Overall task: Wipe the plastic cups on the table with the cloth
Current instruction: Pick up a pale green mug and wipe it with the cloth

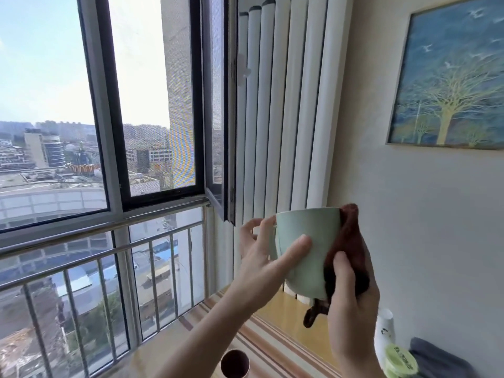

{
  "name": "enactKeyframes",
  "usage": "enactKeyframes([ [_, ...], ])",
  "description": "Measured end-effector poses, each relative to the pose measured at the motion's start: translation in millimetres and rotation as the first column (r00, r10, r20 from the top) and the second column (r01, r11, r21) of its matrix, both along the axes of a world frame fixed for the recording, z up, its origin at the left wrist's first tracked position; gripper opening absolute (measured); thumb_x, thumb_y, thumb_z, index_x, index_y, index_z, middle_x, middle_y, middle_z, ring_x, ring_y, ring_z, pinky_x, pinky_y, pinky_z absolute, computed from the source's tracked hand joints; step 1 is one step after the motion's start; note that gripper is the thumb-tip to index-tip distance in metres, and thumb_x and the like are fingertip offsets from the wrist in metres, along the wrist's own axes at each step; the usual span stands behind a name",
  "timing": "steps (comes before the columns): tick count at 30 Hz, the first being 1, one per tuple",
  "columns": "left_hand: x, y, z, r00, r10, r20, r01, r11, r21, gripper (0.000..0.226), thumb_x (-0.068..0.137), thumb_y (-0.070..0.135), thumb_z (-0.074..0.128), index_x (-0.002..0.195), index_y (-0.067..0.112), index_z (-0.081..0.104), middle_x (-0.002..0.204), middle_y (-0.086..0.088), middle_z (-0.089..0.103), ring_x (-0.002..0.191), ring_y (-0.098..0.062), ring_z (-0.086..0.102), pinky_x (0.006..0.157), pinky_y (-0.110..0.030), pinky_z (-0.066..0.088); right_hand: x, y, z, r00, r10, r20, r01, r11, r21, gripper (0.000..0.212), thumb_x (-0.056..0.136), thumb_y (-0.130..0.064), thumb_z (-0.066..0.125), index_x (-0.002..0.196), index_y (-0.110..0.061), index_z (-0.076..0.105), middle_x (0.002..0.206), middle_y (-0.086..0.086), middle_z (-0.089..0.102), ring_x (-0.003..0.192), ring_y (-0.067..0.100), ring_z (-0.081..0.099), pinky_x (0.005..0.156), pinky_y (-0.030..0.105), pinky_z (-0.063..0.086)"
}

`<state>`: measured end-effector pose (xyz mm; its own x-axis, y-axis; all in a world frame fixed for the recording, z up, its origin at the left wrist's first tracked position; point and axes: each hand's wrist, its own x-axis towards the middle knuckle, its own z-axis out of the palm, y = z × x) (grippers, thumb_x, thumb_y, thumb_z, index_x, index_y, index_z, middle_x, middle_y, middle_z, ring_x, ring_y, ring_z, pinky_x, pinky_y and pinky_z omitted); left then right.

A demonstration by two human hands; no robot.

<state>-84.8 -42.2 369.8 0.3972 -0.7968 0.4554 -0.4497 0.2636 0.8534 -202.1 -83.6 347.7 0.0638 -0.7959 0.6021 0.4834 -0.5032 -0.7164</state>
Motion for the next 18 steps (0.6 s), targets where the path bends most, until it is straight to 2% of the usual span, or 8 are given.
enactKeyframes([
  [2, -4.5, -2.2, -0.4, 0.996, 0.040, 0.081, -0.041, 0.999, 0.012, 0.084, 0.069, 0.083, 0.042, 0.144, 0.047, 0.035, 0.139, 0.011, 0.026, 0.138, -0.014, 0.031, 0.116, -0.029, 0.031, 1.3, -3.4, 0.5, 0.991, -0.131, -0.029, 0.127, 0.986, -0.109, 0.060, 0.081, -0.040, 0.050, 0.141, -0.033, 0.048, 0.142, -0.021, 0.053, 0.135, 0.004, 0.047, 0.111, 0.035, 0.043],
  [4, -12.5, -2.2, -0.2, 0.997, -0.074, -0.006, 0.073, 0.996, -0.059, 0.061, 0.085, 0.072, 0.040, 0.140, 0.045, 0.040, 0.135, 0.003, 0.044, 0.129, -0.018, 0.048, 0.113, -0.040, 0.041, 2.3, -6.5, -0.3, 0.980, -0.191, -0.056, 0.179, 0.969, -0.172, 0.057, 0.082, -0.040, 0.049, 0.138, -0.039, 0.043, 0.139, -0.039, 0.046, 0.134, -0.008, 0.042, 0.109, 0.021, 0.040],
  [7, -25.9, 4.4, 8.1, 0.947, -0.242, -0.209, 0.222, 0.968, -0.116, 0.024, 0.095, 0.059, 0.043, 0.119, 0.052, 0.041, 0.118, 0.018, 0.064, 0.105, 0.011, 0.061, 0.087, -0.014, 0.050, 4.0, -6.9, -3.0, 0.984, -0.161, -0.076, 0.141, 0.966, -0.217, 0.059, 0.084, -0.037, 0.050, 0.142, -0.033, 0.041, 0.144, -0.031, 0.046, 0.138, 0.003, 0.043, 0.111, 0.036, 0.042],
  [9, -30.3, 5.6, 11.7, 0.925, -0.276, -0.261, 0.248, 0.959, -0.135, 0.044, 0.084, 0.063, 0.059, 0.119, 0.049, 0.038, 0.109, 0.017, 0.067, 0.089, 0.012, 0.066, 0.072, -0.009, 0.052, 5.4, -8.7, -2.7, 0.992, -0.101, -0.071, 0.086, 0.978, -0.190, 0.062, 0.084, -0.036, 0.051, 0.145, -0.029, 0.041, 0.147, -0.016, 0.049, 0.137, 0.011, 0.046, 0.109, 0.047, 0.043],
  [10, -30.7, 3.3, 10.9, 0.937, -0.247, -0.248, 0.215, 0.965, -0.151, 0.061, 0.073, 0.062, 0.069, 0.123, 0.045, 0.038, 0.110, 0.010, 0.067, 0.088, 0.008, 0.068, 0.070, -0.010, 0.053, 5.7, -10.2, -1.4, 0.995, -0.069, -0.068, 0.057, 0.985, -0.161, 0.064, 0.083, -0.037, 0.049, 0.146, -0.026, 0.041, 0.147, -0.009, 0.051, 0.135, 0.012, 0.049, 0.108, 0.045, 0.046],
  [14, -24.3, -2.2, 13.9, 0.959, -0.181, -0.217, 0.147, 0.976, -0.163, 0.096, 0.048, 0.050, 0.083, 0.129, 0.032, 0.034, 0.113, 0.003, 0.064, 0.086, 0.008, 0.070, 0.067, -0.011, 0.054, 5.0, -11.3, 6.6, 0.997, 0.050, -0.053, -0.057, 0.991, -0.121, 0.068, 0.082, -0.043, 0.046, 0.145, -0.017, 0.043, 0.137, 0.002, 0.060, 0.124, 0.015, 0.059, 0.094, 0.021, 0.052],
  [16, -17.9, -5.7, 12.7, 0.959, -0.176, -0.224, 0.144, 0.978, -0.154, 0.098, 0.050, 0.051, 0.082, 0.129, 0.026, 0.031, 0.113, -0.001, 0.063, 0.087, 0.005, 0.070, 0.068, -0.014, 0.055, 7.0, -7.8, 6.4, 0.997, 0.062, -0.048, -0.069, 0.987, -0.146, 0.065, 0.085, -0.040, 0.046, 0.146, -0.017, 0.041, 0.135, -0.005, 0.061, 0.124, 0.008, 0.059, 0.096, 0.021, 0.052],
  [18, -13.7, -8.3, 10.8, 0.959, -0.183, -0.217, 0.151, 0.976, -0.156, 0.087, 0.056, 0.056, 0.079, 0.126, 0.026, 0.036, 0.120, -0.010, 0.060, 0.093, -0.003, 0.068, 0.070, -0.017, 0.055, 9.7, -6.4, 1.7, 0.998, -0.013, -0.062, 0.001, 0.983, -0.183, 0.064, 0.087, -0.036, 0.045, 0.148, -0.017, 0.038, 0.141, -0.005, 0.056, 0.130, 0.010, 0.053, 0.105, 0.032, 0.047],
])
